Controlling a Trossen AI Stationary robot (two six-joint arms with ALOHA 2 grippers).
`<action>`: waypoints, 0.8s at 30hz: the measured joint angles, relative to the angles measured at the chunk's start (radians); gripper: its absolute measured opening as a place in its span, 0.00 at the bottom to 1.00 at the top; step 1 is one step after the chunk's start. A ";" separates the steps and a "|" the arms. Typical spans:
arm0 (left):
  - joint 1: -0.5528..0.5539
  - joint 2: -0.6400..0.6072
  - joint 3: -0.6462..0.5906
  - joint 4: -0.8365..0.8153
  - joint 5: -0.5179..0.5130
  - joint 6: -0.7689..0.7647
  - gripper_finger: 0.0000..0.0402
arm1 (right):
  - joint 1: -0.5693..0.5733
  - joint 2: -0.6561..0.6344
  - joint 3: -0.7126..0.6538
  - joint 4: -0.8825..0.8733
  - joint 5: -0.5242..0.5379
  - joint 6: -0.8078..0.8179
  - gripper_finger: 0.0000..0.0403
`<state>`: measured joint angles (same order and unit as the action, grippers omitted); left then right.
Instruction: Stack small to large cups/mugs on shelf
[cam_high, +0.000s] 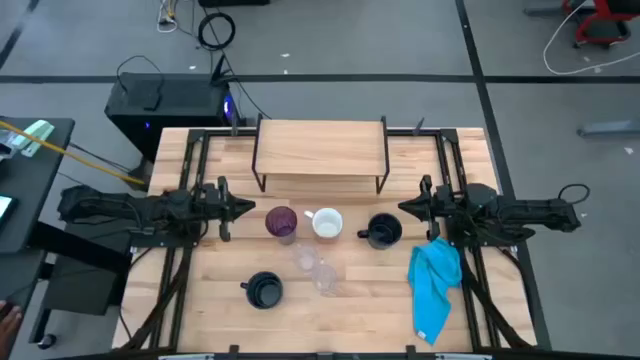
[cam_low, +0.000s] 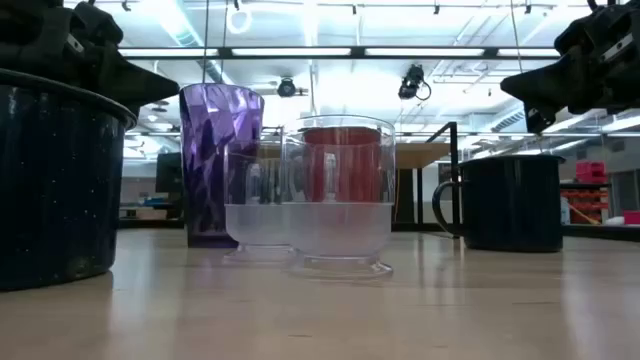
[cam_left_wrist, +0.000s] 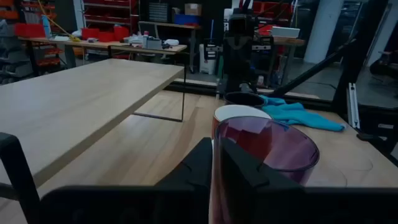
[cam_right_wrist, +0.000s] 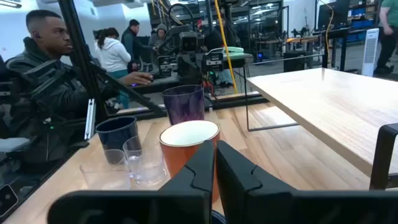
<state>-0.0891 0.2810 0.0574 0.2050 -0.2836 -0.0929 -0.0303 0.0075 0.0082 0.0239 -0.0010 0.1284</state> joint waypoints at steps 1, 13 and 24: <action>0.000 0.000 0.000 0.000 0.000 0.000 0.09 | 0.000 0.000 0.000 0.000 0.000 0.000 0.06; 0.000 0.000 0.000 0.000 0.000 0.000 0.09 | 0.000 0.000 0.000 0.000 0.000 0.000 0.06; 0.000 0.000 0.000 0.000 0.000 0.000 0.09 | 0.000 0.000 0.000 0.000 0.000 0.000 0.06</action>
<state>-0.0893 0.2810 0.0572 0.2050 -0.2834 -0.0927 -0.0299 0.0077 0.0083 0.0238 -0.0013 0.1286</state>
